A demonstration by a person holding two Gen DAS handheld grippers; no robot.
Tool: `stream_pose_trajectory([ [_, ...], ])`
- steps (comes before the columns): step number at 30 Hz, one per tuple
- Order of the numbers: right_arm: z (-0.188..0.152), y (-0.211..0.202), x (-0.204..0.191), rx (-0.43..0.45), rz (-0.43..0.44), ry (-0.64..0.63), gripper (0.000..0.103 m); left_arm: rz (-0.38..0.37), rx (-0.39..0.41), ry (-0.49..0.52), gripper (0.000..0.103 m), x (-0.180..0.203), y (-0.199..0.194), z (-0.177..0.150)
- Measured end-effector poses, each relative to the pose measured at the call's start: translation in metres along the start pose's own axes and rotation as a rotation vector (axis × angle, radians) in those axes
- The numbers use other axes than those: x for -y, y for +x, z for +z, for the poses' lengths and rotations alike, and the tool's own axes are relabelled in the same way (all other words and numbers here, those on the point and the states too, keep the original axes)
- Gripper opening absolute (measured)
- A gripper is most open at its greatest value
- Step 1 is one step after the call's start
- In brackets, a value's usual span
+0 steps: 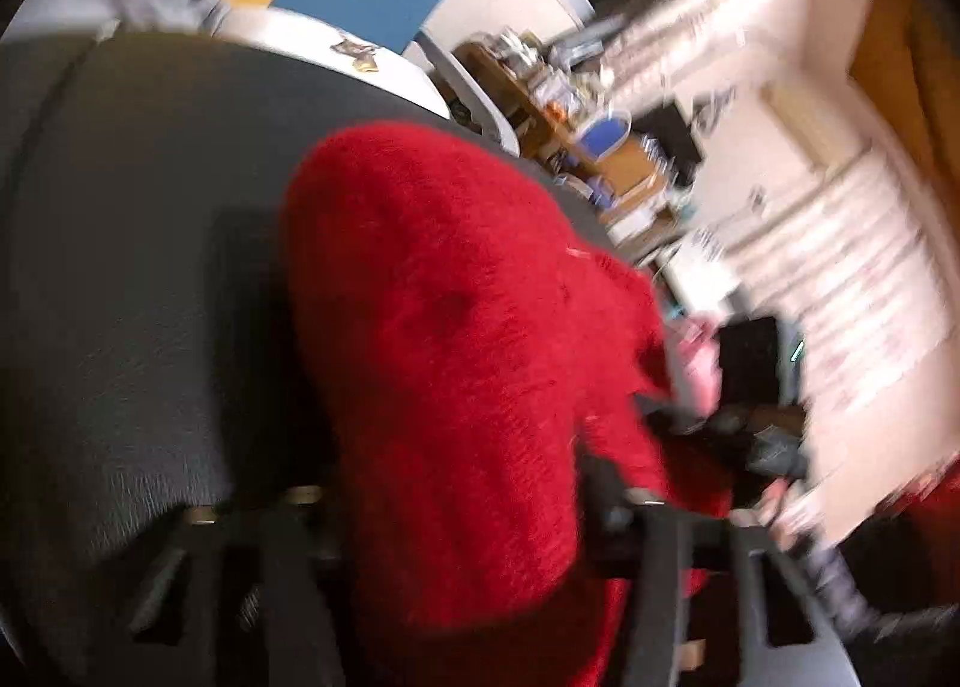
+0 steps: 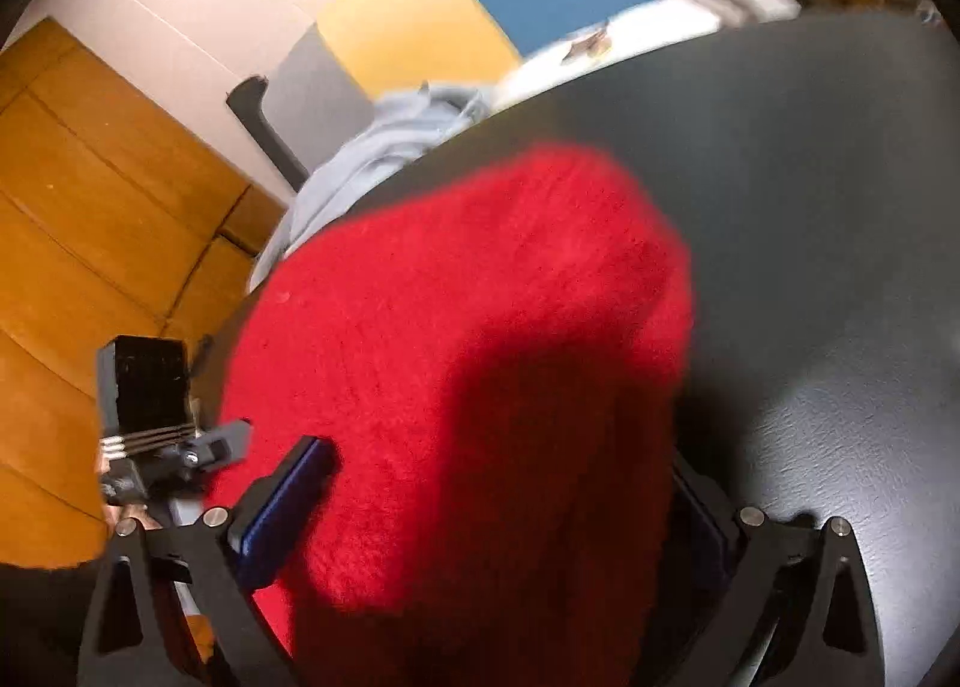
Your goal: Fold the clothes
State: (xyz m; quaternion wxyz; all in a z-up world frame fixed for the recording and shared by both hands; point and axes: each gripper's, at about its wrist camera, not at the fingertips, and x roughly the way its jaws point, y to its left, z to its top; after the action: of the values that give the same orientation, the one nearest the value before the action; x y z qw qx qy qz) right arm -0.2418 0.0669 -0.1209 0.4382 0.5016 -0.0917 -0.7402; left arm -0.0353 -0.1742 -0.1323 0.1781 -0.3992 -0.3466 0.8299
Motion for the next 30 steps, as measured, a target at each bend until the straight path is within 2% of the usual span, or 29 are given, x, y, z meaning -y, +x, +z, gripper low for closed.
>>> stream_pose_trajectory([
  [2, -0.008, 0.001, -0.009, 0.007, 0.011, -0.002, 0.081, -0.005, 0.025, -0.015, 0.041, -0.004, -0.017, -0.01],
  [3, -0.014, 0.003, -0.012, 0.008, 0.04, 0.017, 0.062, -0.009, 0.036, -0.012, 0.04, -0.004, -0.029, -0.016],
  [8, -0.044, 0.019, -0.036, 0.012, 0.209, 0.097, 0.056, -0.018, 0.133, -0.008, 0.038, -0.011, -0.113, -0.054],
  [12, -0.056, 0.058, -0.086, -0.043, 0.412, 0.113, 0.056, 0.047, 0.274, -0.023, 0.038, -0.02, -0.201, -0.083],
  [14, -0.054, 0.087, -0.127, -0.093, 0.493, 0.07, 0.056, 0.092, 0.373, -0.035, 0.038, -0.024, -0.25, -0.098],
  [18, -0.043, 0.147, -0.23, -0.2, 0.648, -0.053, 0.056, 0.208, 0.605, -0.028, 0.037, -0.024, -0.351, -0.124],
  [22, -0.027, 0.189, -0.358, -0.275, 0.791, -0.222, 0.056, 0.357, 0.847, 0.005, 0.037, -0.014, -0.453, -0.141],
  [25, -0.007, 0.207, -0.479, -0.296, 0.902, -0.39, 0.056, 0.474, 1.039, 0.001, 0.038, -0.012, -0.528, -0.147],
  [27, 0.0, 0.215, -0.547, -0.304, 0.941, -0.486, 0.056, 0.548, 1.115, -0.047, 0.038, -0.017, -0.558, -0.149],
  [29, 0.005, 0.225, -0.615, -0.314, 0.962, -0.587, 0.056, 0.677, 1.168, -0.137, 0.039, -0.032, -0.58, -0.151],
  [30, 0.004, 0.233, -0.636, -0.321, 0.948, -0.621, 0.056, 0.746, 1.187, -0.197, 0.039, -0.043, -0.589, -0.152],
])
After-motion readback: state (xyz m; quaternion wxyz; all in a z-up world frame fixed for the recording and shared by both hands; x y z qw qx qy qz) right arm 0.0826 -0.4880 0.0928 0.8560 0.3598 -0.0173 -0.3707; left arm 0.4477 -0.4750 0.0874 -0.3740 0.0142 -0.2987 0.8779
